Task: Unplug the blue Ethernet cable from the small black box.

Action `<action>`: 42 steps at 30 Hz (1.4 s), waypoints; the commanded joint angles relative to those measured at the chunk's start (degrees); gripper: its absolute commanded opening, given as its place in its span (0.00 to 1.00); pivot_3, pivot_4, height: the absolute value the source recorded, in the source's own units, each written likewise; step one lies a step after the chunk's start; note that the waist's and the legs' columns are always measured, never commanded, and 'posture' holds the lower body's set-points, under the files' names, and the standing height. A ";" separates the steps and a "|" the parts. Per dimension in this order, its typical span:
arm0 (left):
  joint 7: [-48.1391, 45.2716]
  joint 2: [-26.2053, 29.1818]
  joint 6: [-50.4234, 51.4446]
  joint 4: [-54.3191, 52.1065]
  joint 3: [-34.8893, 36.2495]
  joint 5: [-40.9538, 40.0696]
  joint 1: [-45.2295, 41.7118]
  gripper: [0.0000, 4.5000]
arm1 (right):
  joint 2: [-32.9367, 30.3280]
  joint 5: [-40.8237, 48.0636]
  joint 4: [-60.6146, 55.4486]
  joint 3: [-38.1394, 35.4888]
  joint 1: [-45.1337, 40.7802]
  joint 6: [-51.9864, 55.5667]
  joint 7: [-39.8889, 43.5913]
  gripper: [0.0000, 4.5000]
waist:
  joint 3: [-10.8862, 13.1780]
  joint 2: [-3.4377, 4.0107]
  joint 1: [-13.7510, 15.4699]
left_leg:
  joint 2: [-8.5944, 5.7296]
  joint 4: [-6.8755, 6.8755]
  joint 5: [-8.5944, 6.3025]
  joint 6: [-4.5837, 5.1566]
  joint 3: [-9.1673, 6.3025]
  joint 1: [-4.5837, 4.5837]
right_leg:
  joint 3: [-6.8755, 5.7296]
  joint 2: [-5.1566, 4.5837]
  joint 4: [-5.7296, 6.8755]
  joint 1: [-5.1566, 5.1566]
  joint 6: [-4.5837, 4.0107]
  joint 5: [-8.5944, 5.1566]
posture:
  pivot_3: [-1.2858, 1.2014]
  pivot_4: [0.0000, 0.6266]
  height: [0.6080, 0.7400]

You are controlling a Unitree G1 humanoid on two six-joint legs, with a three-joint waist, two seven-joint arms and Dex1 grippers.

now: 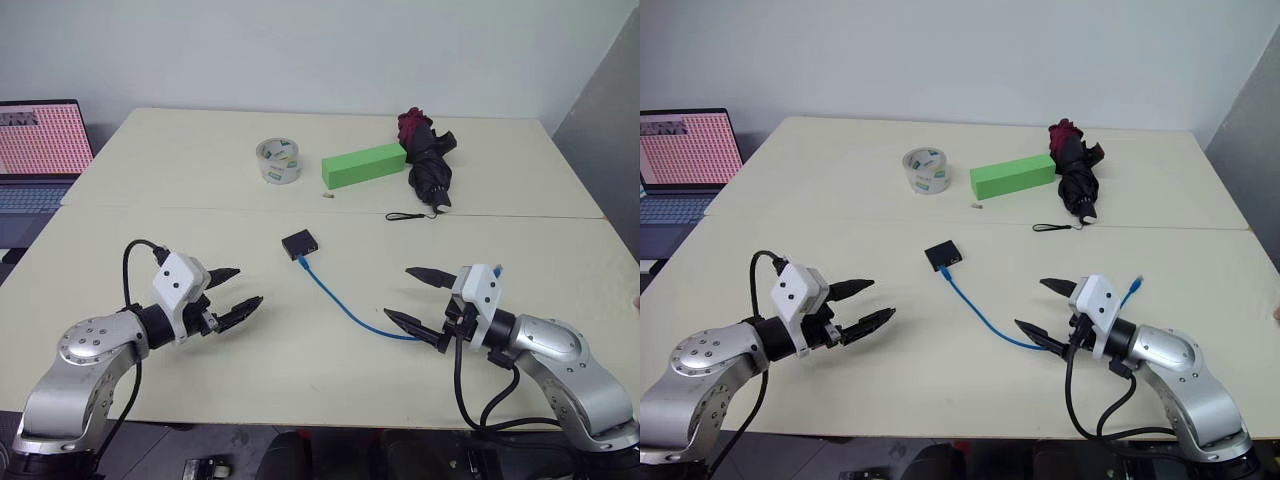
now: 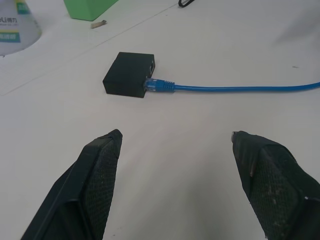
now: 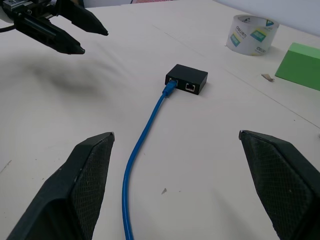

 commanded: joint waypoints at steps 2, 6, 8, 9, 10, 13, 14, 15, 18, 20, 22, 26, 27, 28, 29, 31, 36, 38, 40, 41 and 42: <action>-0.39 0.71 0.38 -2.55 0.90 -1.37 -0.76 0.83 | -0.50 0.66 -1.13 -1.16 -0.06 -0.54 0.52 0.94 | 0.00 0.00 0.00 | 0.00 0.00 0.00 0.00 0.00 0.00 | 0.01 0.00 0.00 0.00 0.00 0.00 | 0.52 0.24 1.00; -0.46 0.73 0.65 -3.01 0.31 -1.10 -1.16 0.83 | -0.38 0.02 -0.96 -0.22 -0.22 -0.60 0.54 0.94 | 0.00 0.00 0.00 | 0.00 0.00 0.00 0.00 0.00 0.00 | 0.00 0.00 0.00 0.00 0.00 0.00 | 0.52 0.24 1.00; -0.22 0.60 0.99 -3.23 -0.02 -1.00 -1.42 0.83 | -0.12 -0.43 -0.68 0.71 -0.77 -0.36 0.45 0.94 | 0.00 0.00 0.00 | 0.00 0.00 0.00 0.00 0.00 0.00 | 0.01 0.00 0.00 0.00 0.00 0.00 | 0.52 0.24 1.00; -0.23 0.59 1.25 -3.31 -0.22 -1.01 -1.49 0.83 | 0.29 -0.92 -0.27 1.79 -1.50 -0.03 0.22 0.94 | 0.00 0.00 0.00 | 0.00 0.00 0.00 0.00 0.00 0.00 | 0.01 0.00 0.00 0.00 0.00 0.00 | 0.52 0.24 1.00; -0.23 0.55 1.40 -3.32 -0.33 -0.95 -1.51 0.83 | 0.88 -1.19 0.14 2.90 -2.27 0.44 -0.05 0.94 | 0.00 0.00 -0.01 | 0.00 0.00 0.00 0.00 0.00 0.00 | 0.01 0.00 0.00 0.00 0.00 0.00 | 0.52 0.24 1.00; -0.31 1.30 2.46 -2.75 -0.94 -0.08 -1.47 0.83 | 4.87 -3.25 3.21 7.75 -6.18 2.61 -2.63 0.94 | -0.01 -0.02 -0.16 | 0.02 0.00 0.00 0.00 0.00 0.03 | 0.01 0.02 0.02 -0.01 0.00 0.00 | 0.52 0.24 1.00; -0.75 1.95 3.67 -2.58 -1.20 -0.30 -1.47 0.83 | 6.54 -5.21 5.07 9.65 -7.81 2.68 -3.93 0.94 | 0.01 0.03 -0.21 | 0.04 0.00 0.01 -0.01 -0.01 0.03 | 0.00 0.05 0.05 -0.01 0.00 0.00 | 0.52 0.24 1.00; -1.06 2.39 4.53 -2.50 -1.36 -0.52 -1.49 0.83 | 7.58 -6.60 6.30 10.80 -8.83 2.64 -4.74 0.94 | 0.03 0.06 -0.19 | 0.04 0.00 0.01 -0.01 -0.01 0.02 | 0.02 0.07 0.06 -0.04 0.00 0.00 | 0.52 0.24 1.00; -2.56 3.16 3.66 -0.62 -0.55 -0.73 -1.61 0.83 | 13.91 -12.42 14.24 16.33 -14.26 3.20 -9.78 0.94 | 0.01 0.00 -0.26 | 0.05 -0.02 0.09 -0.16 -0.03 -0.01 | 0.01 0.08 0.05 -0.08 0.00 0.00 | 0.52 0.24 1.00; -3.09 3.34 2.72 0.62 -0.26 -0.48 -2.09 0.83 | 17.19 -14.31 18.33 17.85 -16.68 3.32 -11.60 0.94 | 0.02 0.01 -0.29 | 0.05 -0.01 0.10 -0.18 0.00 0.01 | 0.03 0.08 0.06 -0.09 0.00 0.00 | 0.52 0.24 1.00; -2.96 2.89 2.15 2.45 0.81 -1.09 -3.62 0.83 | 21.55 -16.91 24.61 19.97 -20.24 1.28 -13.24 0.94 | 0.02 0.01 -0.13 | 0.05 -0.02 0.11 -0.19 0.00 -0.02 | 0.01 0.08 0.10 -0.16 0.00 0.00 | 0.52 0.24 1.00; -2.68 2.57 1.06 3.95 1.15 -0.78 -4.94 0.83 | 27.38 -19.99 34.94 21.38 -25.30 -1.40 -15.69 0.94 | 0.01 0.00 -0.12 | 0.03 0.00 0.11 -0.20 -0.01 -0.05 | -0.02 0.06 0.09 -0.17 0.00 0.00 | 0.52 0.24 1.00; -2.69 2.59 0.60 4.03 1.01 -0.46 -4.98 0.83 | 29.92 -20.54 39.55 20.84 -27.31 -2.11 -17.62 0.94 | 0.01 0.00 -0.19 | 0.03 0.00 0.11 -0.20 -0.01 -0.05 | -0.02 0.05 0.10 -0.18 0.00 0.00 | 0.52 0.24 1.00; -2.67 2.57 0.54 3.99 0.89 -0.38 -5.01 0.83 | 32.20 -21.00 43.92 19.95 -29.25 -2.74 -19.87 0.94 | 0.01 0.00 -0.33 | 0.03 0.00 0.11 -0.20 0.00 -0.04 | -0.01 0.05 0.10 -0.18 0.00 0.00 | 0.52 0.24 1.00; -2.63 2.52 0.47 3.86 0.78 -0.32 -4.99 0.83 | 33.87 -21.44 47.49 19.16 -30.87 -3.48 -21.62 0.94 | 0.01 -0.01 -0.53 | 0.04 -0.01 0.11 -0.20 0.02 -0.03 | -0.01 0.05 0.11 -0.19 0.00 0.00 | 0.52 0.24 1.00; -2.47 2.43 0.50 3.51 0.67 -0.30 -4.85 0.83 | 36.16 -22.30 53.38 17.50 -33.68 -4.64 -24.56 0.90 | 0.00 -0.02 -0.66 | 0.05 -0.01 0.12 -0.21 0.04 -0.03 | -0.01 0.05 0.20 -0.26 0.00 0.00 | 0.52 0.24 1.00; -2.02 2.08 0.11 3.12 0.42 -0.04 -4.59 0.83 | 38.80 -21.57 58.25 14.98 -36.16 -4.69 -25.02 0.65 | -0.01 -0.02 -0.84 | 0.07 -0.03 0.12 -0.22 0.04 -0.04 | -0.02 0.04 0.25 -0.30 0.00 0.00 | 0.52 0.24 1.00; -1.84 1.93 -0.04 3.21 0.30 0.00 -4.63 0.83 | 39.34 -21.69 58.56 14.87 -36.51 -4.38 -24.73 0.54 | -0.01 -0.03 -0.91 | 0.06 -0.03 0.12 -0.22 0.05 -0.04 | -0.01 0.04 0.25 -0.29 0.00 0.00 | 0.52 0.24 1.00; -1.62 1.74 -0.33 3.51 0.04 0.16 -4.92 0.83 | 39.84 -21.54 58.56 14.54 -36.71 -3.51 -24.75 0.44 | -0.02 -0.02 -1.00 | 0.07 -0.03 0.12 -0.21 0.05 -0.03 | -0.02 0.04 0.27 -0.29 0.00 0.00 | 0.52 0.24 1.00; -1.51 1.64 -0.42 3.73 -0.14 0.27 -5.20 0.83 | 39.90 -21.75 58.37 14.45 -36.71 -3.24 -24.95 0.38 | -0.02 -0.02 -1.08 | 0.07 -0.03 0.12 -0.21 0.04 -0.03 | -0.02 0.04 0.28 -0.30 0.00 0.00 | 0.52 0.24 1.00; -1.45 1.57 -0.48 3.87 -0.25 0.35 -5.38 0.83 | 39.95 -21.97 58.24 14.35 -36.70 -3.09 -25.05 0.34 | -0.02 -0.02 -1.19 | 0.07 -0.03 0.12 -0.21 0.04 -0.03 | -0.02 0.04 0.29 -0.30 0.00 0.00 | 0.52 0.24 1.00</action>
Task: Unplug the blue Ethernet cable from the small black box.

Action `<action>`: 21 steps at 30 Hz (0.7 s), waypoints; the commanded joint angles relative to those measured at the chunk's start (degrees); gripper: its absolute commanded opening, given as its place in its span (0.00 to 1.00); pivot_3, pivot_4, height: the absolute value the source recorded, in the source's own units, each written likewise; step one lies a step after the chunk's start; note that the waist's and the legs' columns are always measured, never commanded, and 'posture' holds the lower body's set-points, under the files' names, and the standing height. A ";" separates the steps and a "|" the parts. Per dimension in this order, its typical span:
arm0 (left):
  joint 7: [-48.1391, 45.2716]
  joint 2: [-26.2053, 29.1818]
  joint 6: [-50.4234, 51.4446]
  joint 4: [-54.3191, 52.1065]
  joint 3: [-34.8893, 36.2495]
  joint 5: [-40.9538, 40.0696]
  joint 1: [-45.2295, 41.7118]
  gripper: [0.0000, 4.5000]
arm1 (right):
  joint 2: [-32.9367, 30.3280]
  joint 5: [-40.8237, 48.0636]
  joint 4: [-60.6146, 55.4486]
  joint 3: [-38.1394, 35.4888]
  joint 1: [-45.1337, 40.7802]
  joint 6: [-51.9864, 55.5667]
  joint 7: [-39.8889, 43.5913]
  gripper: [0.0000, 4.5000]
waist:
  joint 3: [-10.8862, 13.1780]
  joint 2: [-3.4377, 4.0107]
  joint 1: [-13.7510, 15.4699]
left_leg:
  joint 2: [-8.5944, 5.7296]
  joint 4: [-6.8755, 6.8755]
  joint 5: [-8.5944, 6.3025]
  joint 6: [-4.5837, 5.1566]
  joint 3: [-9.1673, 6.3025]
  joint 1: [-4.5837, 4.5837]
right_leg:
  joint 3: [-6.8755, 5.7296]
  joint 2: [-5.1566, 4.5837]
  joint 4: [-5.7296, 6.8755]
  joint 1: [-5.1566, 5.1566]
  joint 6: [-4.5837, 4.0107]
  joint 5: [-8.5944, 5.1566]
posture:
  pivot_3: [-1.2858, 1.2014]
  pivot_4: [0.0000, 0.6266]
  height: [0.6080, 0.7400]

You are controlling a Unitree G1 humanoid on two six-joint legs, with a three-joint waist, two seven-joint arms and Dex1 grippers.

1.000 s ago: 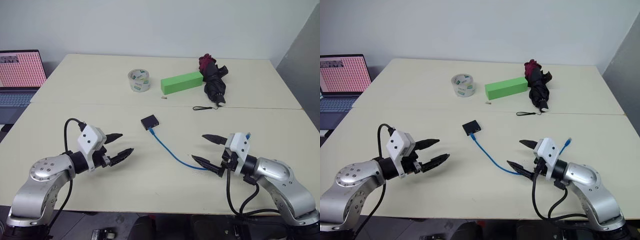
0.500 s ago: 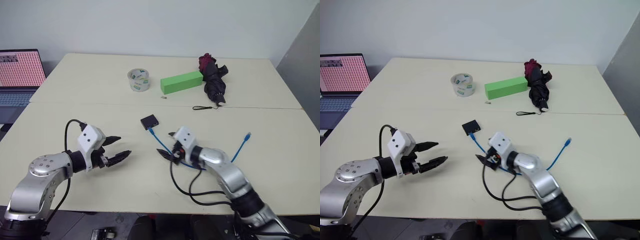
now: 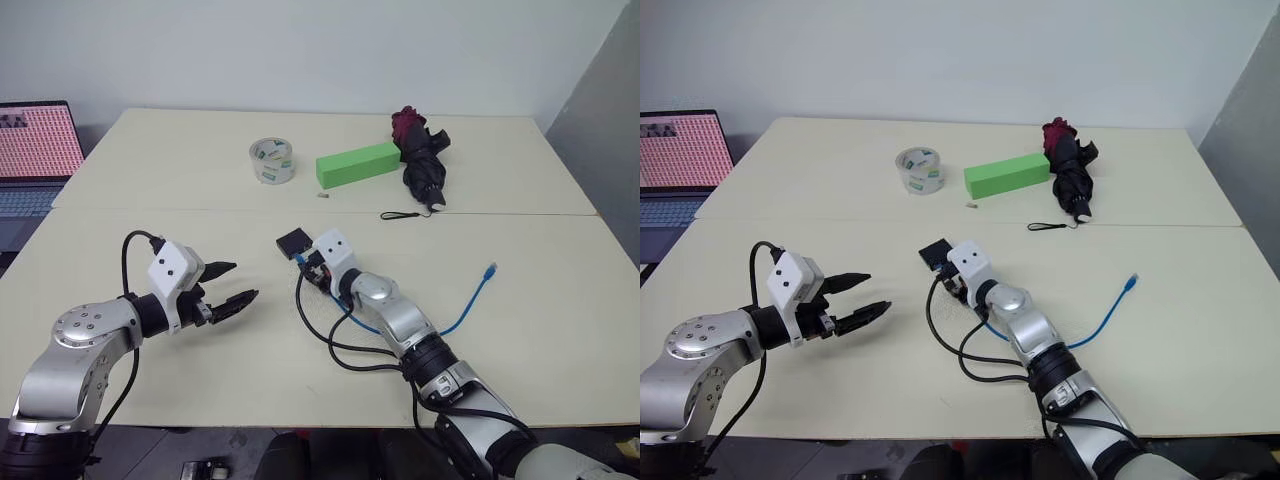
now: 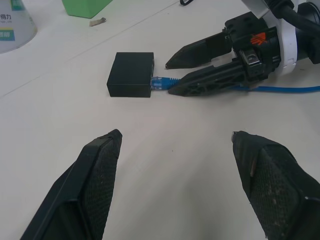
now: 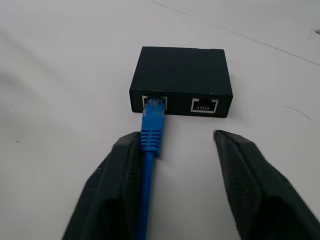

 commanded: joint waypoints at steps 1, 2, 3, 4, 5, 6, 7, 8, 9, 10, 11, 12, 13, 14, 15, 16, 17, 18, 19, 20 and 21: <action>0.42 -0.35 -1.46 -0.83 -0.23 0.34 -1.23 0.83 | 0.96 -0.72 -0.34 -0.19 -0.28 1.35 0.02 0.27 | 0.00 0.00 -0.16 | 0.00 -0.01 0.00 0.00 0.00 0.00 | 0.00 0.00 0.00 0.00 0.00 0.00 | 0.52 0.24 1.00; 0.44 -0.47 -1.54 -0.65 -0.46 0.47 -1.46 0.83 | 0.37 -1.08 -1.49 -0.01 0.13 1.78 0.48 0.23 | 0.00 0.00 -0.22 | -0.01 -0.01 0.00 0.00 0.00 0.00 | 0.00 0.00 0.00 0.00 0.00 0.00 | 0.52 0.24 1.00; 0.44 -0.64 -1.47 -0.49 -0.71 0.46 -1.67 0.83 | -0.49 -1.36 -3.04 0.21 0.73 2.20 1.36 0.19 | 0.00 0.00 -0.24 | 0.00 -0.01 0.00 0.00 0.00 -0.01 | 0.00 0.00 0.00 0.00 0.00 0.00 | 0.52 0.24 1.00; 0.42 -0.84 -1.48 -0.33 -0.94 0.44 -1.86 0.83 | -1.53 -1.61 -4.84 0.50 1.39 2.55 2.52 0.14 | 0.00 0.00 -0.23 | 0.00 -0.02 0.00 0.00 -0.01 -0.01 | -0.01 0.00 0.00 -0.01 0.00 0.00 | 0.52 0.24 1.00; 0.43 -1.05 -1.41 -0.21 -1.07 0.28 -2.01 0.83 | -2.65 -1.85 -6.70 0.90 2.03 2.72 3.76 0.07 | 0.00 0.00 -0.21 | 0.00 -0.02 0.00 0.00 -0.01 -0.02 | -0.01 0.00 0.00 -0.01 0.00 0.00 | 0.52 0.24 1.00; 0.49 -1.29 -1.05 -0.06 -1.21 -0.02 -2.18 0.83 | -4.45 -2.40 -9.10 1.73 2.81 2.28 5.48 0.04 | 0.00 0.00 -0.21 | -0.01 -0.02 0.00 0.00 -0.01 -0.02 | 0.00 0.00 0.00 -0.01 0.00 0.00 | 0.52 0.24 1.00; 0.46 -1.50 -0.79 0.00 -1.24 -0.35 -2.28 0.83 | -6.08 -2.86 -11.24 2.53 3.52 1.72 7.00 0.02 | 0.00 0.00 -0.16 | -0.01 -0.02 0.00 0.00 -0.01 -0.04 | 0.01 -0.01 -0.01 -0.01 0.00 0.00 | 0.52 0.24 1.00; 0.47 -1.85 -0.17 0.13 -1.23 -0.97 -2.46 0.83 | -8.34 -3.50 -14.00 3.51 4.50 0.70 8.91 0.02 | 0.00 0.01 -0.14 | -0.02 -0.02 0.00 0.00 -0.01 -0.05 | 0.00 -0.02 -0.02 -0.01 0.00 0.00 | 0.52 0.24 1.00; 0.48 -2.14 0.45 0.30 -1.22 -1.47 -2.65 0.83 | -10.57 -4.23 -16.43 4.47 5.39 -0.76 10.58 0.02 | 0.01 0.01 -0.05 | -0.03 -0.02 0.00 0.00 -0.01 -0.07 | 0.01 -0.02 -0.06 -0.02 0.00 0.00 | 0.52 0.24 1.00; 0.40 -2.52 1.34 0.63 -1.12 -2.26 -2.97 0.83 | -13.71 -5.66 -19.07 5.93 6.32 -3.72 12.77 0.02 | 0.01 0.00 -0.02 | -0.05 -0.01 0.00 0.01 -0.01 -0.09 | 0.01 -0.04 -0.06 -0.02 0.00 0.00 | 0.52 0.24 1.00; 0.29 -2.82 2.25 1.00 -1.01 -2.99 -3.33 0.83 | -16.44 -6.88 -21.26 7.07 7.09 -6.30 14.56 0.02 | 0.01 0.00 -0.02 | -0.06 -0.01 -0.01 0.01 -0.01 -0.10 | 0.01 -0.04 -0.08 -0.01 0.00 0.00 | 0.52 0.24 1.00; 0.09 -3.16 3.55 1.48 -0.91 -4.06 -3.85 0.83 | -19.22 -8.06 -23.14 7.80 7.72 -9.65 16.02 0.02 | 0.01 0.02 -0.01 | -0.05 -0.01 -0.01 0.01 0.00 -0.10 | 0.00 -0.04 -0.10 -0.01 0.00 0.00 | 0.52 0.24 1.00; -0.10 -3.39 4.97 1.90 -0.85 -5.19 -4.37 0.83 | -21.69 -9.29 -24.50 8.42 8.08 -12.97 17.10 0.02 | 0.02 0.02 0.01 | -0.05 0.00 -0.01 0.01 0.00 -0.09 | 0.01 -0.04 -0.09 -0.02 0.00 0.00 | 0.52 0.24 1.00; -0.41 -3.59 7.11 2.32 -0.81 -6.85 -5.06 0.83 | -24.55 -11.01 -25.25 9.07 8.02 -17.74 17.72 0.02 | 0.02 0.02 -0.01 | -0.05 0.00 -0.01 0.02 0.00 -0.09 | 0.00 -0.04 -0.10 -0.02 0.00 0.00 | 0.52 0.24 1.00; -0.81 -3.77 9.30 2.58 -0.72 -8.55 -5.67 0.83 | -26.87 -12.46 -25.65 9.43 7.89 -22.28 18.07 0.02 | 0.02 0.02 -0.05 | -0.04 0.00 -0.01 0.02 0.00 -0.09 | -0.01 -0.03 -0.09 -0.01 0.00 0.00 | 0.52 0.24 1.00; -1.18 -3.96 11.16 2.69 -0.59 -10.19 -6.22 0.83 | -28.64 -13.30 -25.84 9.62 7.73 -25.95 18.37 0.02 | 0.02 0.01 -0.10 | -0.04 0.01 -0.01 0.02 0.00 -0.10 | 0.00 -0.03 -0.09 -0.02 0.00 0.00 | 0.52 0.24 1.00; -1.50 -4.05 13.05 2.70 -0.46 -11.78 -6.73 0.83 | -29.90 -13.90 -25.77 9.64 7.42 -29.18 18.45 0.02 | 0.01 -0.01 -0.13 | -0.04 0.01 -0.01 0.02 0.00 -0.09 | -0.01 -0.03 -0.09 -0.02 0.00 0.00 | 0.52 0.24 1.00; -1.96 -4.06 15.08 2.78 -0.41 -13.57 -7.30 0.83 | -31.15 -14.68 -25.70 9.67 6.96 -32.93 18.44 0.02 | 0.01 -0.01 -0.18 | -0.03 0.01 -0.01 0.02 0.00 -0.09 | 0.00 -0.03 -0.09 -0.01 0.00 0.00 | 0.52 0.24 1.00; -2.89 -4.14 17.30 2.68 -0.82 -15.76 -8.00 0.83 | -32.42 -15.43 -25.80 9.59 6.40 -37.19 18.34 0.02 | 0.01 -0.01 -0.23 | -0.03 0.01 -0.01 0.02 0.00 -0.08 | -0.01 -0.02 -0.09 0.00 0.00 0.00 | 0.52 0.24 1.00; -3.65 -4.41 18.84 2.39 -1.59 -17.33 -8.73 0.83 | -33.44 -16.12 -25.93 9.64 5.87 -41.20 18.32 0.02 | 0.01 -0.01 -0.26 | -0.03 0.01 -0.01 0.02 0.01 -0.09 | 0.00 -0.02 -0.09 -0.01 0.00 0.00 | 0.52 0.24 1.00; -4.34 -4.47 19.94 2.00 -2.44 -18.32 -9.27 0.83 | -33.88 -16.43 -25.96 9.55 5.61 -43.85 18.32 0.02 | 0.02 -0.01 -0.29 | -0.02 0.01 -0.01 0.02 0.00 -0.08 | -0.01 -0.01 -0.08 -0.01 0.00 0.00 | 0.52 0.24 1.00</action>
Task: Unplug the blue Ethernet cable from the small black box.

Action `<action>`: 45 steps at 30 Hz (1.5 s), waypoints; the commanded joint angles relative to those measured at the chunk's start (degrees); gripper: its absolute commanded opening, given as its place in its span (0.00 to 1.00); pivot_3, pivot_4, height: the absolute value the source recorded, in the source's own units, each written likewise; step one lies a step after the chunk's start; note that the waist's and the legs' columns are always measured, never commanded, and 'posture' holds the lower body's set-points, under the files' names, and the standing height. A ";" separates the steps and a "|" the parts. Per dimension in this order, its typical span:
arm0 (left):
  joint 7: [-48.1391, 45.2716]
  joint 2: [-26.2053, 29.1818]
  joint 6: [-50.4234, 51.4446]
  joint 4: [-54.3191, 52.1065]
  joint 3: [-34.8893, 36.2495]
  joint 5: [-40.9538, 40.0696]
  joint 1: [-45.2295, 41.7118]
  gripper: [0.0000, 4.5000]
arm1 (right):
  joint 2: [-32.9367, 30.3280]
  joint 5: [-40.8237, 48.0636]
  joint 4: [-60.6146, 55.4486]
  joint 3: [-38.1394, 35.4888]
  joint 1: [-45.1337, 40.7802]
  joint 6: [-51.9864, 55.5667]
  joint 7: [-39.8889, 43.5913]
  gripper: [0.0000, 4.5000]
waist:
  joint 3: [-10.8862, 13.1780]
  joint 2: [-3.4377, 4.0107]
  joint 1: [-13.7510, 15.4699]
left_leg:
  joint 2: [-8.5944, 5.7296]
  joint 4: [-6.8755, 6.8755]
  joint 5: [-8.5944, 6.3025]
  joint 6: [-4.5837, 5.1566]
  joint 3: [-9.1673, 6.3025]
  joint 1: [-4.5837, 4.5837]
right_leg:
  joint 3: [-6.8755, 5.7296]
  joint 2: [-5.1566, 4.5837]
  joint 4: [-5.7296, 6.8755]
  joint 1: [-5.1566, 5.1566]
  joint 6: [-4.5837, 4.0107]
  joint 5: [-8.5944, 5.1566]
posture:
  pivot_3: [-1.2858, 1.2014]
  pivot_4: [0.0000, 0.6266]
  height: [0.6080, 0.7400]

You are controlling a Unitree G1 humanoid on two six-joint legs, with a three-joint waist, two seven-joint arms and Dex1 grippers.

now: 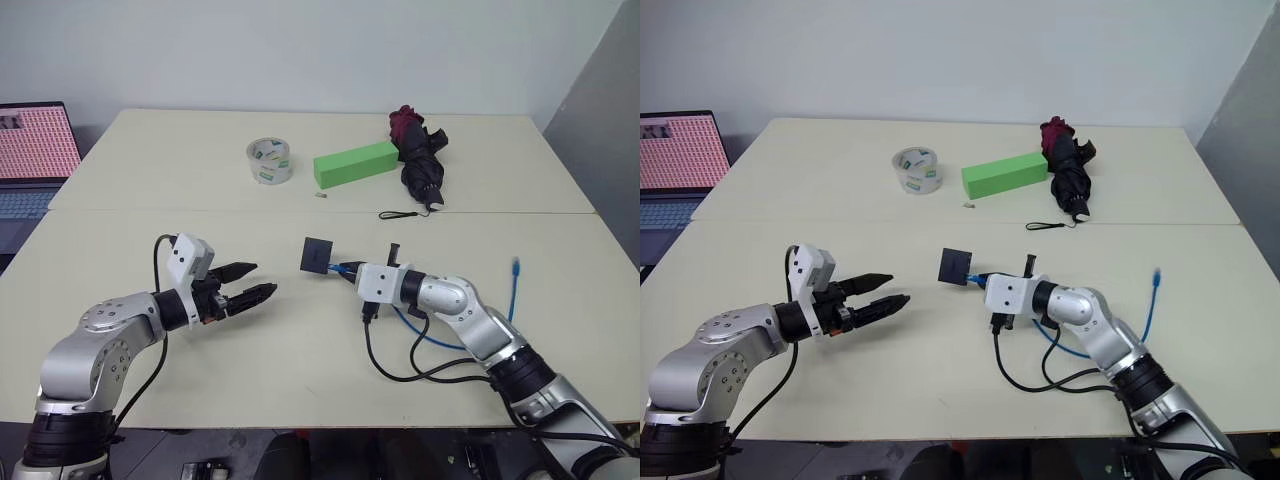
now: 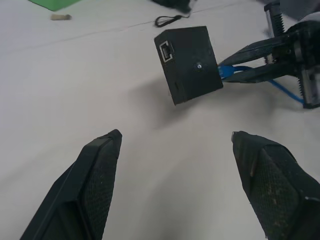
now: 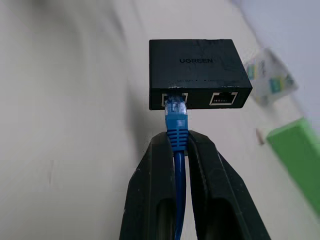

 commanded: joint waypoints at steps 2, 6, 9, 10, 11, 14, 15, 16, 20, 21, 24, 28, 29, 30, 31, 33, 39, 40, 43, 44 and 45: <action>-2.95 -0.88 5.37 -2.31 -1.81 -6.30 -2.84 0.83 | -1.65 -1.68 -2.43 -0.16 -2.68 -14.53 0.18 0.02 | 0.00 0.00 -0.05 | 0.01 0.01 0.00 0.00 0.00 0.00 | -0.01 0.00 -0.01 0.01 0.00 0.00 | 0.52 0.24 1.00; -2.53 -2.59 6.99 -2.48 -2.04 -8.70 -4.31 0.83 | -1.08 -1.03 -1.68 -0.75 -3.08 -18.32 0.42 0.02 | 0.00 -0.01 0.10 | 0.00 0.03 0.01 -0.01 -0.02 0.01 | -0.02 0.00 -0.02 0.05 0.00 0.00 | 0.52 0.24 1.00; -2.68 -3.57 7.07 -2.09 -1.79 -9.86 -4.90 0.83 | -0.98 -1.03 -1.34 -1.28 -3.40 -20.48 0.29 0.02 | 0.00 -0.01 0.10 | 0.00 0.06 0.01 -0.01 -0.01 0.01 | 0.00 0.00 -0.03 0.07 0.00 0.00 | 0.52 0.24 1.00; -2.69 -3.73 7.37 -1.92 -1.57 -10.44 -5.08 0.83 | -1.11 -1.14 -1.14 -1.42 -3.42 -21.08 0.25 0.02 | 0.00 -0.01 0.10 | 0.00 0.06 0.01 -0.01 -0.01 0.02 | 0.00 -0.01 -0.03 0.07 0.00 0.00 | 0.52 0.24 1.00; -2.72 -3.74 7.64 -1.84 -1.35 -10.95 -5.15 0.83 | -1.25 -1.24 -0.94 -1.52 -3.39 -21.52 0.25 0.02 | 0.00 -0.01 0.10 | 0.00 0.06 0.01 -0.01 -0.01 0.02 | -0.01 -0.01 -0.03 0.07 0.00 0.00 | 0.52 0.24 1.00; -3.14 -3.10 8.15 -1.53 -0.58 -11.92 -4.67 0.83 | -1.68 -1.28 -0.11 -1.88 -3.35 -22.69 0.42 0.02 | 0.00 -0.01 0.10 | 0.00 0.06 0.01 -0.01 -0.01 0.02 | 0.00 -0.01 -0.03 0.07 0.00 0.00 | 0.52 0.24 1.00; -3.21 -2.91 8.45 -1.36 -0.29 -12.30 -4.47 0.83 | -1.80 -1.32 0.16 -1.99 -3.38 -23.00 0.48 0.02 | 0.00 -0.01 0.10 | 0.00 0.06 0.01 -0.01 -0.01 0.02 | 0.00 -0.01 -0.03 0.08 0.00 0.00 | 0.52 0.24 1.00; -3.36 -2.66 8.63 -1.30 -0.08 -12.57 -4.21 0.83 | -1.90 -1.31 0.32 -2.10 -3.39 -23.24 0.56 0.02 | 0.00 -0.01 0.10 | 0.00 0.06 0.01 -0.01 -0.01 0.02 | 0.00 -0.01 -0.03 0.08 0.00 0.00 | 0.52 0.24 1.00; -4.49 -1.51 9.43 -1.32 0.22 -13.67 -3.30 0.83 | -2.07 -1.33 0.95 -2.30 -3.40 -23.98 0.91 0.02 | 0.00 0.00 0.10 | 0.01 0.06 0.01 -0.01 -0.02 0.03 | 0.00 -0.01 -0.04 0.08 0.00 0.00 | 0.52 0.24 1.00; -4.80 -1.28 9.38 -1.37 0.17 -13.75 -3.18 0.83 | -2.09 -1.37 1.16 -2.27 -3.41 -24.10 1.04 0.02 | 0.00 -0.01 0.10 | 0.01 0.06 0.01 -0.01 -0.02 0.03 | 0.00 -0.01 -0.04 0.08 0.00 0.00 | 0.52 0.24 1.00; -5.38 -1.04 9.41 -1.33 0.34 -14.28 -3.15 0.83 | -2.27 -1.59 1.69 -2.23 -3.32 -24.55 1.30 0.02 | 0.00 -0.01 0.14 | 0.00 0.06 0.01 -0.01 -0.01 0.03 | 0.00 -0.01 -0.05 0.09 0.00 0.00 | 0.52 0.24 1.00; -5.71 -1.59 8.96 -0.25 0.56 -14.45 -4.05 0.83 | -2.19 -1.81 1.93 -2.20 -3.29 -24.93 1.61 0.02 | 0.00 0.00 0.17 | 0.00 0.06 0.01 -0.01 -0.02 0.04 | 0.00 -0.01 -0.05 0.10 0.00 0.00 | 0.52 0.24 1.00; -5.66 -1.74 8.89 -0.17 0.52 -14.56 -4.20 0.75 | -2.12 -1.81 1.89 -2.19 -3.27 -24.93 1.71 0.02 | 0.00 0.00 0.17 | 0.00 0.06 0.01 -0.02 -0.02 0.04 | 0.00 -0.01 -0.05 0.10 0.00 0.00 | 0.52 0.24 1.00; -5.65 -1.82 8.85 -0.13 0.46 -14.65 -4.29 0.74 | -2.05 -1.84 1.81 -2.18 -3.23 -24.93 1.79 0.02 | 0.00 0.00 0.17 | 0.01 0.06 0.01 -0.01 -0.02 0.04 | -0.01 -0.01 -0.05 0.10 0.00 0.00 | 0.52 0.24 1.00; -5.52 -2.01 8.94 -0.02 0.46 -14.87 -4.42 0.68 | -2.00 -1.83 1.72 -2.17 -3.18 -24.91 1.87 0.02 | 0.00 0.00 0.17 | 0.00 0.06 0.01 -0.02 -0.01 0.04 | -0.01 -0.01 -0.05 0.10 0.00 0.00 | 0.52 0.24 1.00; -5.46 -2.19 9.02 0.09 0.44 -15.12 -4.49 0.58 | -1.98 -1.81 1.59 -2.18 -3.10 -24.95 1.98 0.02 | 0.00 -0.01 0.18 | 0.00 0.07 0.01 -0.01 -0.01 0.03 | 0.00 -0.01 -0.05 0.10 0.00 0.00 | 0.52 0.24 1.00; -5.24 -2.72 8.84 0.52 -0.20 -14.60 -4.80 0.32 | -2.22 -1.56 0.86 -2.38 -2.80 -25.04 2.20 0.02 | 0.00 -0.01 0.18 | 0.00 0.07 0.01 -0.01 -0.02 0.04 | 0.00 -0.01 -0.05 0.10 0.00 0.00 | 0.52 0.24 1.00; -5.07 -2.94 8.77 0.56 -0.48 -14.39 -4.96 0.25 | -2.24 -1.48 0.67 -2.38 -2.76 -25.07 2.26 0.02 | 0.00 -0.01 0.19 | 0.00 0.07 0.01 -0.02 -0.02 0.04 | 0.00 -0.01 -0.04 0.10 0.00 0.00 | 0.52 0.24 1.00; -5.02 -3.05 8.75 0.31 -1.10 -13.80 -4.92 0.18 | -2.35 -1.34 -0.06 -2.03 -2.62 -24.88 2.90 0.02 | 0.00 0.00 0.20 | 0.00 0.07 0.01 -0.01 -0.01 0.04 | 0.00 -0.01 -0.05 0.11 0.00 0.00 | 0.52 0.24 1.00; -5.12 -2.95 8.74 0.19 -1.20 -13.63 -4.79 0.18 | -2.63 -1.01 -0.38 -1.63 -2.54 -24.70 3.79 0.02 | 0.00 0.00 0.20 | 0.00 0.07 0.01 -0.01 -0.01 0.04 | 0.00 -0.01 -0.05 0.11 0.00 0.00 | 0.52 0.24 1.00; -5.21 -2.86 8.76 0.14 -1.26 -13.55 -4.69 0.18 | -2.96 -0.92 -0.69 -1.31 -2.48 -24.40 4.62 0.02 | 0.00 0.00 0.19 | 0.00 0.07 0.01 -0.01 -0.02 0.04 | 0.00 -0.01 -0.05 0.10 0.00 0.00 | 0.52 0.24 1.00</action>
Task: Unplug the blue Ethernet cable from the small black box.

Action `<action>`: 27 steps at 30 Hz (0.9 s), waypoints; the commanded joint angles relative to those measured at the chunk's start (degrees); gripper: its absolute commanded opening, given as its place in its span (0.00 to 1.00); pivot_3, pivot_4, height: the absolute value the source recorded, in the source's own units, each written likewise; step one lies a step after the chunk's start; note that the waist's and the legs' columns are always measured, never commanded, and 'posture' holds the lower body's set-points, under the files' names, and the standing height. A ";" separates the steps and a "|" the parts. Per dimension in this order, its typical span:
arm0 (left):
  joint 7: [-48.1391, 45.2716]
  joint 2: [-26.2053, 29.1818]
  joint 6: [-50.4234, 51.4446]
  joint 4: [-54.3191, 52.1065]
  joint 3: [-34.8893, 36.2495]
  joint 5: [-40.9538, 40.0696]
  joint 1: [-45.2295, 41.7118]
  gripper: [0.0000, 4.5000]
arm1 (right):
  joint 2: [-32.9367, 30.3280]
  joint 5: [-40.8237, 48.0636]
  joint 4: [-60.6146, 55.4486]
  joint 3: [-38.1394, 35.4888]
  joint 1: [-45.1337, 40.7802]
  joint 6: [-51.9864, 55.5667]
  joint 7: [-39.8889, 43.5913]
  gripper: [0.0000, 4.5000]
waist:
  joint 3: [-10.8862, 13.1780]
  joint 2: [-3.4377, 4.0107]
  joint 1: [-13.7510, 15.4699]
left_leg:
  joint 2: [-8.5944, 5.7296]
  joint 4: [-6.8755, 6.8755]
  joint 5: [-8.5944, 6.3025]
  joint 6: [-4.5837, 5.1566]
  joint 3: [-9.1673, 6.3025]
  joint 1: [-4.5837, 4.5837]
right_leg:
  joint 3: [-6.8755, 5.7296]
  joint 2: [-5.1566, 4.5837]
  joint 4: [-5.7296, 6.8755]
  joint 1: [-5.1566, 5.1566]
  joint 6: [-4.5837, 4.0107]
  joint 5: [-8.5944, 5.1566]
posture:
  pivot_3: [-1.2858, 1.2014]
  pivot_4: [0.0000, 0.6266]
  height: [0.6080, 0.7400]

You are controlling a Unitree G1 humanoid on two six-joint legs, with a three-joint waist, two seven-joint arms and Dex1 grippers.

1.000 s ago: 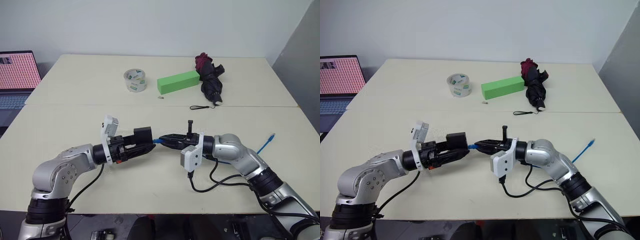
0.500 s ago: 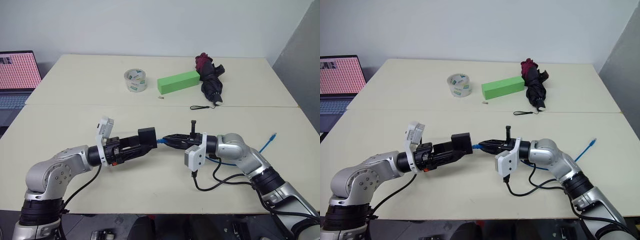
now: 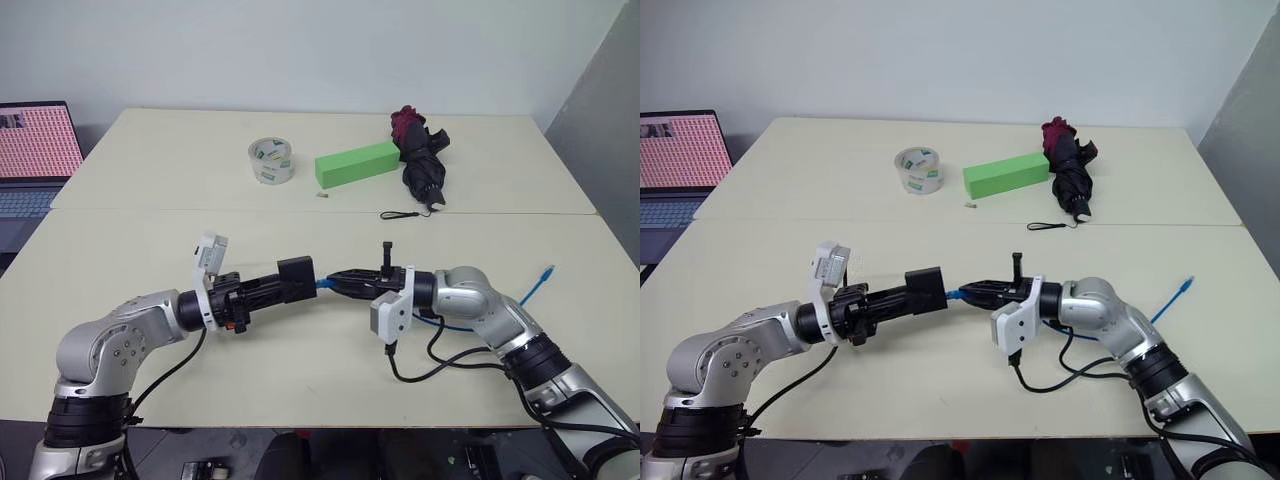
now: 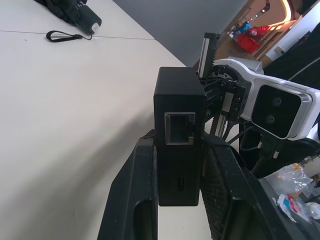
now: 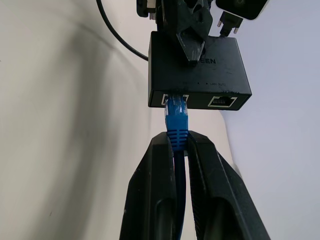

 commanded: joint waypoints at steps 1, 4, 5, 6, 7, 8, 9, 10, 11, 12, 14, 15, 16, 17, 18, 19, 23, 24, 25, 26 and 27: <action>-0.37 0.19 -0.82 -0.81 -0.11 0.01 -0.68 0.18 | -0.72 1.37 -4.06 0.18 -0.34 -0.26 2.69 0.02 | 0.00 0.00 0.00 | 0.00 0.00 0.00 0.00 0.00 0.00 | 0.00 0.00 0.00 0.00 0.00 0.00 | 0.52 0.24 1.00; -1.09 0.74 -0.80 -0.95 -0.54 0.24 -0.66 0.18 | -2.64 5.20 -6.72 0.63 0.22 3.74 8.14 0.21 | 0.00 0.00 0.08 | -0.01 0.01 0.00 0.00 0.00 0.00 | 0.01 0.00 -0.01 0.01 0.00 0.00 | 0.52 0.24 1.00; -1.64 1.09 -0.91 -0.99 -0.90 0.48 -0.73 0.18 | -3.65 6.79 -8.19 0.55 0.55 6.26 10.46 0.27 | 0.00 0.00 0.08 | 0.00 0.01 0.00 0.00 -0.01 0.00 | -0.01 0.00 -0.02 0.02 0.00 0.00 | 0.52 0.24 1.00; -2.23 1.42 -1.09 -0.99 -1.29 0.77 -0.91 0.18 | -4.87 9.34 -10.38 0.08 1.12 9.76 13.02 0.32 | 0.00 0.00 0.11 | 0.00 0.01 0.00 0.00 -0.01 0.00 | -0.01 0.00 -0.02 0.02 0.00 0.00 | 0.52 0.24 1.00; -2.66 1.66 -1.23 -1.02 -1.54 0.96 -0.99 0.18 | -5.72 11.21 -12.13 -0.32 1.60 12.44 14.93 0.37 | 0.00 0.00 0.19 | 0.00 0.01 0.00 0.00 -0.02 0.00 | -0.01 0.00 -0.01 0.02 0.00 0.00 | 0.52 0.24 1.00; -3.28 2.02 -1.59 -1.05 -1.99 1.40 -1.12 0.18 | -6.92 14.38 -15.01 -1.03 2.40 17.26 17.22 0.41 | 0.00 0.00 0.32 | 0.00 0.01 0.00 0.00 -0.03 0.00 | -0.01 0.00 -0.02 0.02 0.00 0.00 | 0.52 0.24 1.00; -3.79 2.24 -1.94 -1.06 -2.31 1.78 -1.23 0.18 | -7.83 16.90 -17.49 -1.67 3.08 21.49 18.81 0.48 | 0.00 0.00 0.46 | 0.00 0.01 0.00 0.00 -0.03 0.00 | -0.01 0.00 -0.03 0.04 0.00 0.00 | 0.52 0.24 1.00; -4.22 2.36 -2.18 -1.00 -2.51 1.98 -1.36 0.18 | -8.64 19.63 -20.12 -2.30 3.77 26.06 20.10 0.52 | 0.00 0.00 0.70 | -0.01 0.01 0.00 0.00 -0.03 0.00 | -0.01 -0.01 -0.06 0.06 0.00 0.00 | 0.52 0.24 1.00; -4.66 2.44 -2.28 -0.92 -2.72 2.03 -1.61 0.18 | -9.38 23.47 -23.47 -3.33 4.59 32.44 20.83 0.53 | 0.00 0.00 0.87 | 0.00 0.01 0.00 0.00 -0.05 0.00 | -0.01 -0.01 -0.07 0.07 0.00 0.00 | 0.52 0.24 1.00; -5.36 2.60 -2.49 -0.99 -3.07 2.18 -1.90 0.18 | -10.37 28.23 -27.22 -4.48 5.35 39.63 21.25 0.53 | 0.00 0.00 0.92 | -0.01 0.02 0.00 0.01 -0.05 0.00 | -0.01 -0.01 -0.08 0.07 0.00 0.00 | 0.52 0.24 1.00; -6.99 3.00 -2.58 -1.72 -3.76 1.93 -2.80 0.18 | -11.32 43.21 -33.95 -8.02 6.06 58.58 19.23 0.53 | 0.02 0.02 0.94 | -0.01 0.03 -0.01 0.01 -0.06 -0.01 | -0.01 -0.01 -0.07 0.07 0.00 0.00 | 0.52 0.24 1.00; -7.63 3.17 -2.68 -2.20 -4.06 1.88 -3.18 0.18 | -11.19 48.50 -35.56 -9.47 5.94 65.15 18.04 0.53 | 0.01 0.02 0.89 | 0.00 0.03 -0.01 0.01 -0.06 -0.02 | -0.01 -0.01 -0.07 0.09 0.00 0.00 | 0.52 0.24 1.00; -8.17 3.32 -2.70 -2.84 -4.29 1.69 -3.65 0.18 | -10.14 52.55 -35.75 -10.94 5.60 70.20 16.19 0.53 | 0.01 0.01 0.87 | 0.00 0.03 -0.01 0.01 -0.09 0.00 | -0.03 -0.01 -0.10 0.12 0.00 0.00 | 0.52 0.24 1.00; -8.67 3.48 -2.81 -3.35 -4.53 1.61 -4.00 0.18 | -9.15 54.71 -35.62 -12.04 5.34 73.43 14.75 0.53 | 0.01 0.01 0.86 | 0.00 0.03 -0.01 0.02 -0.10 0.00 | -0.04 -0.01 -0.10 0.14 0.00 0.00 | 0.52 0.24 1.00; -9.23 3.71 -2.92 -3.80 -4.70 1.55 -4.36 0.18 | -8.28 56.86 -35.22 -12.90 5.07 76.74 13.62 0.53 | 0.01 0.01 0.87 | 0.00 0.02 -0.01 0.02 -0.11 0.02 | -0.05 -0.01 -0.10 0.15 0.00 0.00 | 0.52 0.24 1.00; -9.54 3.82 -2.99 -4.03 -4.79 1.53 -4.60 0.18 | -7.87 58.05 -35.04 -13.37 4.91 79.04 13.13 0.53 | 0.01 0.01 0.89 | -0.01 0.02 -0.01 0.02 -0.12 0.02 | -0.05 -0.01 -0.10 0.15 0.00 0.00 | 0.52 0.24 1.00; -9.88 3.76 -2.96 -4.44 -4.87 1.54 -5.27 0.18 | -6.77 62.06 -35.15 -14.69 4.86 85.48 12.05 0.53 | 0.01 0.01 0.92 | -0.04 0.02 -0.02 0.04 -0.10 -0.01 | -0.03 -0.01 -0.15 0.14 0.00 0.00 | 0.52 0.24 1.00; -9.85 3.69 -2.88 -4.73 -4.89 1.35 -5.50 0.18 | -6.11 62.79 -34.71 -14.72 4.89 86.55 11.71 0.53 | 0.01 0.01 0.92 | -0.04 0.02 -0.02 0.04 -0.10 -0.01 | -0.03 -0.01 -0.16 0.13 0.00 0.00 | 0.52 0.24 1.00; -9.80 3.63 -2.83 -5.03 -4.93 1.24 -5.64 0.18 | -5.33 63.54 -34.10 -14.92 4.86 87.68 11.29 0.53 | 0.01 0.01 0.91 | -0.04 0.01 -0.02 0.04 -0.11 -0.01 | -0.04 -0.01 -0.16 0.13 0.00 0.00 | 0.52 0.24 1.00; -9.81 3.59 -2.83 -5.25 -4.99 1.19 -5.70 0.18 | -4.89 63.94 -33.74 -15.01 4.77 88.59 11.29 0.53 | 0.01 0.01 0.89 | -0.03 0.00 -0.02 0.04 -0.11 -0.01 | -0.04 -0.01 -0.16 0.13 0.00 0.00 | 0.52 0.24 1.00; -9.90 3.65 -2.89 -5.42 -5.01 1.21 -5.66 0.18 | -4.28 64.82 -33.43 -15.35 4.59 89.75 11.14 0.53 | 0.01 0.01 0.90 | -0.03 0.00 -0.02 0.04 -0.11 -0.01 | -0.04 -0.01 -0.15 0.13 0.00 0.00 | 0.52 0.24 1.00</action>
